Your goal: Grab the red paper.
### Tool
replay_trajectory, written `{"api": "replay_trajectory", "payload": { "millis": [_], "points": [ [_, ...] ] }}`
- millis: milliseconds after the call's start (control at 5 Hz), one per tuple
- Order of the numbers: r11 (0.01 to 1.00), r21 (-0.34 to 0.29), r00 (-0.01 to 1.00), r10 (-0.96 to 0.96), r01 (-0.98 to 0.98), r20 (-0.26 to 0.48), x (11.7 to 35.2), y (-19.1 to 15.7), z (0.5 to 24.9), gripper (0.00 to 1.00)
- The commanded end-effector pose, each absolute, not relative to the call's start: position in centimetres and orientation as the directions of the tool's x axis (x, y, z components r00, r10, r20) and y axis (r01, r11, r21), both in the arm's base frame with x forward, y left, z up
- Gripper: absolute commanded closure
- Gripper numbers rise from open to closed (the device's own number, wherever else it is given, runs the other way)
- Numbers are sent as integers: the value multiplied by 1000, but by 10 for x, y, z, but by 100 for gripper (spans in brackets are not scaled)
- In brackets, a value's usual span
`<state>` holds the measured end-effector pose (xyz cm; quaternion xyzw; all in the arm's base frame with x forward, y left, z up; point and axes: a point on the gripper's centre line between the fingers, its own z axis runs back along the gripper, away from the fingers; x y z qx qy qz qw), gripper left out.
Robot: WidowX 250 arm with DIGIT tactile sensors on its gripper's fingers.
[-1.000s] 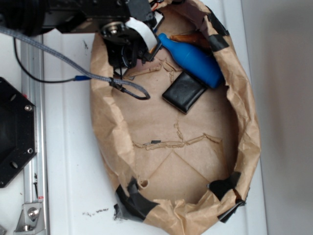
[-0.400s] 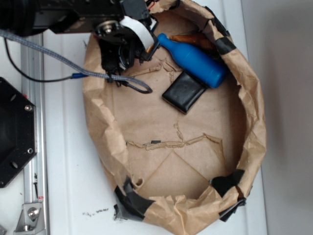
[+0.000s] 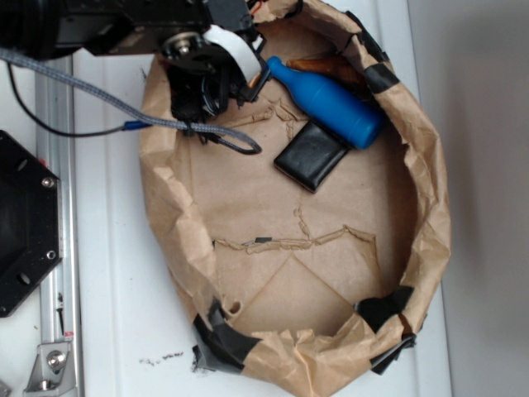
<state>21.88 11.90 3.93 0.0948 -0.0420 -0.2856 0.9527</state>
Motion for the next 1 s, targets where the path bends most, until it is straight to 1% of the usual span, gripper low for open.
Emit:
{"api": "replay_trajectory", "payload": {
  "millis": [0, 200, 400, 600, 800],
  "points": [
    [895, 6, 876, -438, 446, 200, 248, 39, 134, 100],
    [928, 74, 916, -372, 365, 152, 262, -11, 156, 100],
    [986, 74, 977, -156, 147, 143, 258, -5, 152, 100],
    [997, 30, 987, -76, 72, 138, 251, 4, 146, 100],
    [1000, 16, 989, -28, 26, 144, 248, 12, 139, 100]
  ]
}}
